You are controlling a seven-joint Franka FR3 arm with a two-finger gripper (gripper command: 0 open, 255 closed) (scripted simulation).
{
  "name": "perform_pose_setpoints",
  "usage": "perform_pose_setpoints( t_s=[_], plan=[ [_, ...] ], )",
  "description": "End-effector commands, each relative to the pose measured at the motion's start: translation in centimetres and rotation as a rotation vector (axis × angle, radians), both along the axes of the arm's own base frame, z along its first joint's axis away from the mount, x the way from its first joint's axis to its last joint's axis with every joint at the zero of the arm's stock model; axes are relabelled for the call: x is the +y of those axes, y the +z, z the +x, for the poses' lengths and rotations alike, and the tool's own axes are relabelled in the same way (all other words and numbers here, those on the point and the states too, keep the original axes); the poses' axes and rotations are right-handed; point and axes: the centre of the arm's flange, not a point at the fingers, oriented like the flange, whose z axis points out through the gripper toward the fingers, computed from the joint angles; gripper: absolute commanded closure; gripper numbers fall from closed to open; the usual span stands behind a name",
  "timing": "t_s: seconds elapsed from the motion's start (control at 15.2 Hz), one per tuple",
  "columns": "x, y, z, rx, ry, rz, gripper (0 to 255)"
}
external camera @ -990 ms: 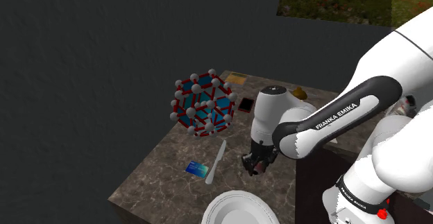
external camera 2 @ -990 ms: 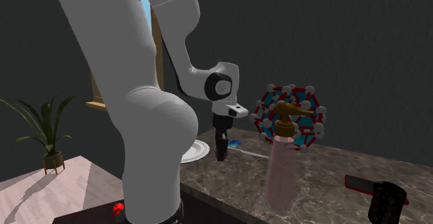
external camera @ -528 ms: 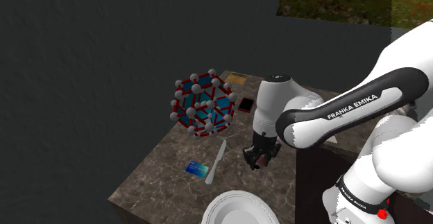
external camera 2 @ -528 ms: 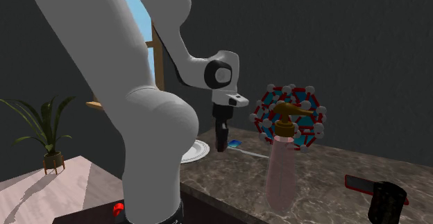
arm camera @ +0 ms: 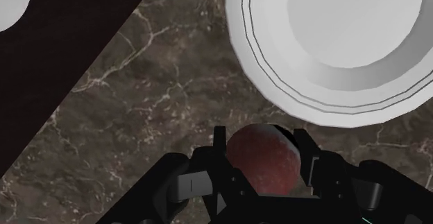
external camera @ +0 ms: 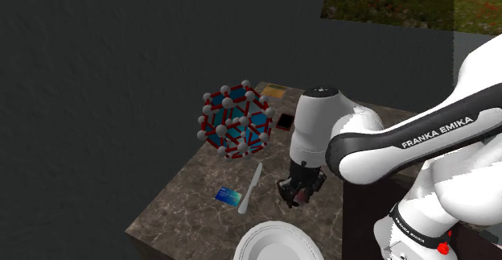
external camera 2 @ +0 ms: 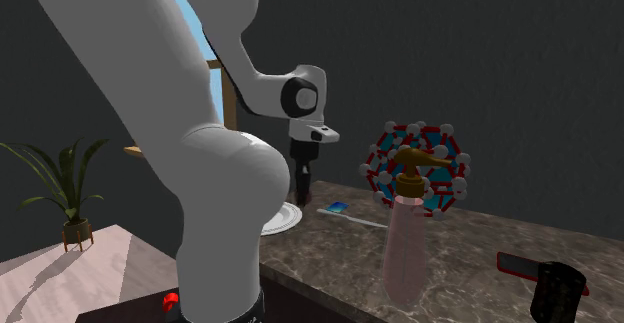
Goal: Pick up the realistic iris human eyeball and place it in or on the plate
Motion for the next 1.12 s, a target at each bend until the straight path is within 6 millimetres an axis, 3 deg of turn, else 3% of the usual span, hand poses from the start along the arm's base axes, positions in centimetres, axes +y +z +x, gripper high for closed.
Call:
perform_pose_setpoints(
  t_s=[0.0,0.59,1.06],
  plan=[
    [2.3,-0.3,-1.4,0.0,-0.002,0.0,255],
    [12.6,-0.6,-7.4,0.0,-0.002,0.0,255],
    [12.9,-3.7,-7.6,0.0,-0.002,0.0,255]
  ],
)
